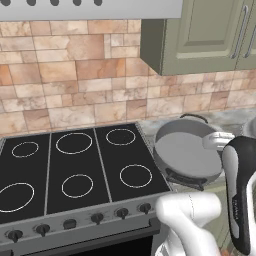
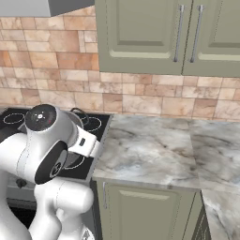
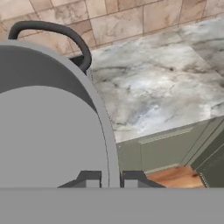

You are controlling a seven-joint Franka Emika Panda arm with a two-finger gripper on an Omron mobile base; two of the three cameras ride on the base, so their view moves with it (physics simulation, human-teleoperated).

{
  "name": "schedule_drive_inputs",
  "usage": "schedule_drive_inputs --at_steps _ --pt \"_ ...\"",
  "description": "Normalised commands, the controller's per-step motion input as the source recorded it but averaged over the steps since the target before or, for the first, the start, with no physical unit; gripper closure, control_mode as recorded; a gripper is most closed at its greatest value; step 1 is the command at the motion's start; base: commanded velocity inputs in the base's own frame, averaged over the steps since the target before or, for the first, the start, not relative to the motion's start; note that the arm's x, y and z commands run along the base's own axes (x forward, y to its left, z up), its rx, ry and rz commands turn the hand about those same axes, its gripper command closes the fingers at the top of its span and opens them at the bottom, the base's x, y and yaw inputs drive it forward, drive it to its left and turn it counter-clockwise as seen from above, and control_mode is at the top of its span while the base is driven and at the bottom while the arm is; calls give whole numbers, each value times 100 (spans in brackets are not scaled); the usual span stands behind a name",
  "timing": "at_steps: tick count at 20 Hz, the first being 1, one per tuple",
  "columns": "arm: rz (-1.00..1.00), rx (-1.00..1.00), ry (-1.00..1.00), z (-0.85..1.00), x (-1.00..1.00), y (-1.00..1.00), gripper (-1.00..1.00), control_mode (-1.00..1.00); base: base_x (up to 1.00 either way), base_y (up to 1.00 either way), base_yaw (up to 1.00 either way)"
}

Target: Move the pot and pan from the stove into the sink.

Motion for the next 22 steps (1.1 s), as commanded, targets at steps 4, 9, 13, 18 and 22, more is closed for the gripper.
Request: schedule_drive_inputs --at_steps 4,9,13,18,22 --pt "0 0 -12 -9 0 0 100 -100 0 0 0" --pt "0 0 0 0 0 0 100 -100 0 0 0" --pt "0 -1 1 -7 -7 0 100 100 -9 0 0" --pt "0 0 0 0 0 0 100 100 -70 -15 3" --pt "0 0 0 0 0 0 100 100 -84 -20 3"
